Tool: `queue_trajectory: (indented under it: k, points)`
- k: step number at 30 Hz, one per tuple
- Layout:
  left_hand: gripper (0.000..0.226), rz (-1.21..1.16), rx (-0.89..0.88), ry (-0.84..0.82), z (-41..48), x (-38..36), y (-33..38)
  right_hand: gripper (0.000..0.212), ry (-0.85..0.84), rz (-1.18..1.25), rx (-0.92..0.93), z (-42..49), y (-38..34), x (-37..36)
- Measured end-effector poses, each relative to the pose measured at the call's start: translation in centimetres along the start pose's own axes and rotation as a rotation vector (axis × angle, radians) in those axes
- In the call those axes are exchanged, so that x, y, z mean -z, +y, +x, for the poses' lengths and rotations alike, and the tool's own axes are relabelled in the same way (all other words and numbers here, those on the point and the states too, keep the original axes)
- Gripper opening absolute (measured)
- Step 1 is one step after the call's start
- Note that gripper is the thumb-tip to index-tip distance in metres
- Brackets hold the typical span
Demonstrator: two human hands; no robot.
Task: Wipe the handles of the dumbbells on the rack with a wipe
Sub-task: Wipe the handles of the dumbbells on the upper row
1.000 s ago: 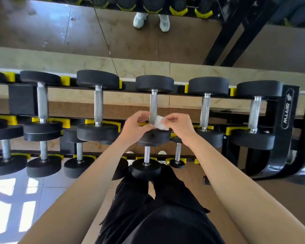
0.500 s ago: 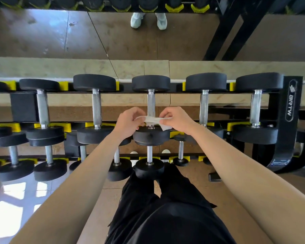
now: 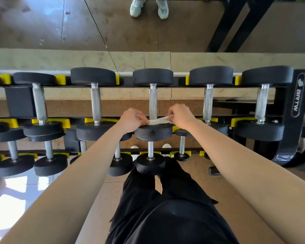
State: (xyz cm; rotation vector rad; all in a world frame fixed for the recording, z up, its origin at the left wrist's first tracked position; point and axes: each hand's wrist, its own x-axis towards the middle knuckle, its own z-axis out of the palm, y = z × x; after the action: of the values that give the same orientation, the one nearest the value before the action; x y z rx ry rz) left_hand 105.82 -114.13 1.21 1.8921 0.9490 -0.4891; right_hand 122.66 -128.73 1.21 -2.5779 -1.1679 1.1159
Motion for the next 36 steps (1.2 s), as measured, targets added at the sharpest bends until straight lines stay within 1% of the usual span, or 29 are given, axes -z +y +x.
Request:
queue_trajectory:
  k: [2,5,7,9,11,12,13,16,17,18,20,21,23,25,27,28,31,33,36]
  points:
    - [0.011,0.096,0.017,0.039,0.1,0.1,-0.2,0.012,-0.015,0.019,0.032,0.0,-0.5,-0.1]
    - [0.01,0.26,0.095,0.133,0.4,1.2,-1.9,0.009,-0.084,0.102,0.113,-0.1,-2.4,-0.4]
    - [0.009,0.307,0.103,0.142,0.7,1.6,-2.0,0.007,-0.075,0.088,0.123,-0.1,-2.9,-0.3]
    - [0.008,0.253,0.039,0.076,0.9,1.4,-0.9,0.004,-0.019,0.027,0.061,-0.1,-1.9,0.1]
    - [0.012,0.18,-0.064,-0.001,1.0,0.9,0.1,0.007,0.032,0.009,-0.027,-0.1,-0.2,0.8]
    - [0.015,0.177,-0.089,0.006,1.0,0.8,0.3,0.009,0.038,0.012,-0.044,-0.1,0.2,0.9]
    - [0.017,0.189,-0.082,0.053,1.1,0.7,0.1,0.01,0.033,0.018,-0.034,-0.1,0.1,0.8]
    - [0.017,0.173,0.022,0.263,1.4,0.6,-1.3,0.01,0.009,0.063,0.064,0.1,-1.8,0.1]
    - [0.016,0.156,0.029,0.285,1.4,0.6,-1.6,0.011,0.025,0.075,0.075,0.2,-2.2,0.1]
    - [0.015,0.147,0.009,0.271,1.4,0.5,-1.6,0.012,0.054,0.084,0.061,0.4,-2.2,0.2]
    - [0.009,0.139,-0.08,0.205,1.2,0.4,-1.1,0.013,0.121,0.094,-0.005,1.0,-1.0,0.7]
    - [0.008,0.137,-0.118,0.201,1.1,0.4,-0.8,0.015,0.147,0.096,-0.036,1.1,-0.4,0.9]
    - [0.01,0.128,-0.133,0.28,1.2,0.7,-0.4,0.021,0.165,0.093,-0.048,1.3,-0.2,0.6]
    - [0.013,0.097,-0.049,0.413,1.7,1.0,-0.7,0.025,0.141,0.111,-0.014,1.5,-1.6,-0.2]
    - [0.015,0.045,0.03,0.493,2.2,1.1,-0.9,0.028,0.14,0.166,0.002,1.6,-2.8,-0.5]
    - [0.015,0.032,0.026,0.485,2.4,1.0,-0.8,0.029,0.163,0.202,-0.018,1.7,-3.0,-0.2]
    - [0.011,0.056,-0.1,0.402,2.5,0.3,0.2,0.023,0.235,0.353,-0.165,2.1,-1.7,1.1]
    - [0.01,0.057,-0.118,0.445,2.9,0.4,0.7,0.021,0.255,0.457,-0.229,2.4,-1.5,1.4]
    - [0.014,-0.082,0.01,0.559,3.7,1.0,0.8,0.016,0.228,0.729,-0.259,2.6,-3.6,1.2]
